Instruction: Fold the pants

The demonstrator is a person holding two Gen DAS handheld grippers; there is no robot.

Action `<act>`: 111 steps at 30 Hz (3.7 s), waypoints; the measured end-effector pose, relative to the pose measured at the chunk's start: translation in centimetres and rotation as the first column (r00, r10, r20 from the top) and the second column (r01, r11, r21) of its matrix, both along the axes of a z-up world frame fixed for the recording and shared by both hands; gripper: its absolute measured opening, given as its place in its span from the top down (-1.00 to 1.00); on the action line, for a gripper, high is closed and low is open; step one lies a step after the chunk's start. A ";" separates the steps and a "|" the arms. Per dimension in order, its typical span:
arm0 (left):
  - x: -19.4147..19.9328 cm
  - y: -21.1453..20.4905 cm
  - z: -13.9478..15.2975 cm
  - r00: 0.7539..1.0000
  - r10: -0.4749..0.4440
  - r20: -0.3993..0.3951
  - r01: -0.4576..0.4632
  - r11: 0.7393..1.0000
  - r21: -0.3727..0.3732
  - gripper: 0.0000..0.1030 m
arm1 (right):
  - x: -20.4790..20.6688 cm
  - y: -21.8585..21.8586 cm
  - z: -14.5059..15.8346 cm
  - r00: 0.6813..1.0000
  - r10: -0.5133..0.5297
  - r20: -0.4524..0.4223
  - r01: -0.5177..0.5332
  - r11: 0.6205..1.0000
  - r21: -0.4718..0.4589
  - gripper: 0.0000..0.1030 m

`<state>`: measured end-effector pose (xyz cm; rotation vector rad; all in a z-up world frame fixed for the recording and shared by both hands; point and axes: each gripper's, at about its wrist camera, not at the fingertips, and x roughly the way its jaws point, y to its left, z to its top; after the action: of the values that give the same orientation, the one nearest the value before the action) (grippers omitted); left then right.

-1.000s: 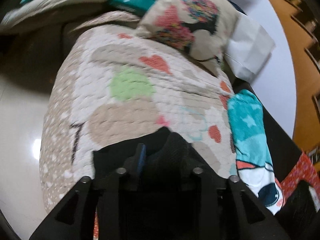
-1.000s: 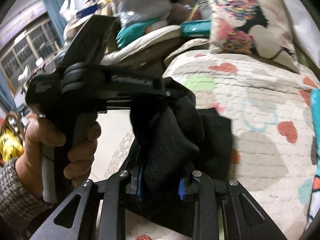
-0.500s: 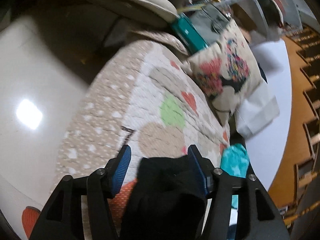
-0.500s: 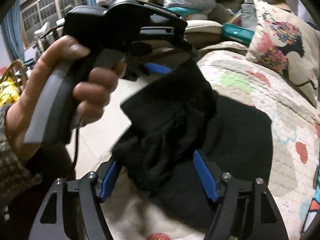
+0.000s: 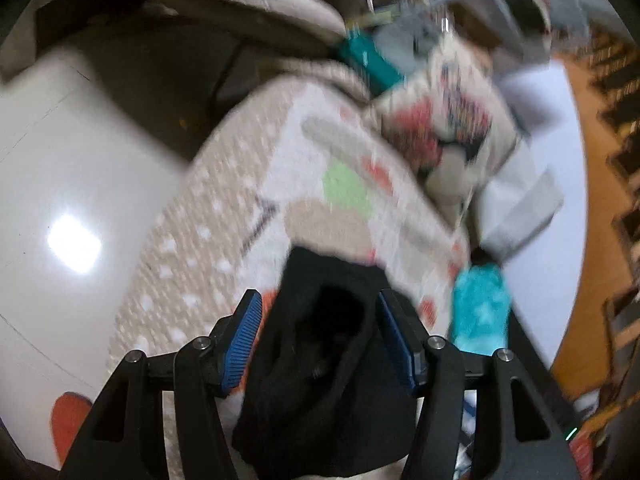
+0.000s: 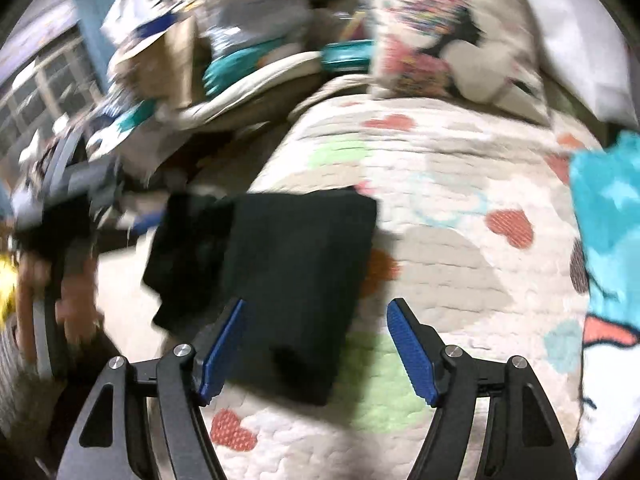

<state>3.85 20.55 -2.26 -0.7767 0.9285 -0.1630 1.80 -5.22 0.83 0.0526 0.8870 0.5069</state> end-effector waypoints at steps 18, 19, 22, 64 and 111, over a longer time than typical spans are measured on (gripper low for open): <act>-0.2 1.6 -1.1 0.995 0.084 0.047 -0.077 0.987 -0.140 -0.60 | 2.8 -0.8 -3.2 0.981 -0.044 -0.187 0.068 0.990 0.126 -0.50; 0.0 1.0 -0.7 0.996 0.066 0.053 -0.060 0.993 -0.104 -0.60 | 2.8 -0.9 -3.3 0.981 -0.047 -0.190 0.072 0.989 0.128 -0.50; 1.1 -0.4 -1.9 0.997 0.048 -0.054 -0.045 0.998 0.041 -0.60 | 3.2 -1.4 -3.7 0.975 -0.060 -0.215 0.093 0.985 0.147 -0.50; 9.2 -11.2 1.3 0.985 -0.170 -0.039 0.173 0.978 0.119 0.28 | 12.9 -3.8 -1.0 0.970 -0.017 -0.243 0.090 0.952 0.293 0.17; 5.5 -8.4 6.9 0.991 0.013 0.130 -0.059 0.932 0.358 -0.37 | 5.0 -11.2 2.2 0.962 -0.264 -0.073 0.272 0.952 0.142 -0.58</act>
<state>9.34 12.18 4.67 -0.4355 0.7933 -0.0060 6.84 -16.47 3.04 0.3225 0.8765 0.3178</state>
